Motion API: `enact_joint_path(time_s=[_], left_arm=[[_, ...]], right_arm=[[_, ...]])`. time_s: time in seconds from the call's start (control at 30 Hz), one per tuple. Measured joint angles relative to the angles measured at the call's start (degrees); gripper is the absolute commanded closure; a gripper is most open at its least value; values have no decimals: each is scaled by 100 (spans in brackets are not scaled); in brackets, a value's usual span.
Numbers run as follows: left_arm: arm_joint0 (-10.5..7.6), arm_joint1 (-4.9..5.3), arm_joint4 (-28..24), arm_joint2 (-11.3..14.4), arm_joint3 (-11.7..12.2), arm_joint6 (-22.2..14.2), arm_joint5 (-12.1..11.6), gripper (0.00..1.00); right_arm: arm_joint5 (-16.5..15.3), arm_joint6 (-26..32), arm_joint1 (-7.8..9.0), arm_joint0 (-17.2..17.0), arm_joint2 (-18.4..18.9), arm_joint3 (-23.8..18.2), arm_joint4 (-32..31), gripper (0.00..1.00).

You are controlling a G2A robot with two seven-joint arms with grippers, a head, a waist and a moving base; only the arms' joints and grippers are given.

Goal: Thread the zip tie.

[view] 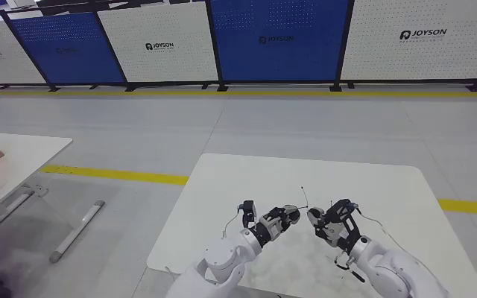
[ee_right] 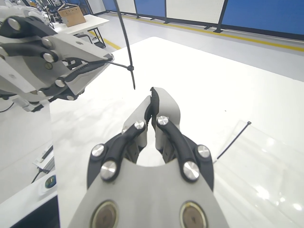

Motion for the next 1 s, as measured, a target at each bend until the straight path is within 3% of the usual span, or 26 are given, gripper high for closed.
enact_joint_path(time_s=[0.23,0.4,0.8,0.93,1.0], left_arm=[[-57,4,144,103,64,61,36,100],[-56,4,145,103,64,64,37,100],[-68,12,172,154,86,123,-37,100],[-74,17,187,168,92,143,-59,100],[-75,20,191,174,92,145,-77,100]], right_arm=[[0,-76,49,-118,132,-137,17,71],[0,-42,60,-131,156,-206,4,82],[0,35,52,-75,99,-278,14,83],[0,42,47,-52,82,-278,5,100],[0,50,44,-39,74,-269,4,100]])
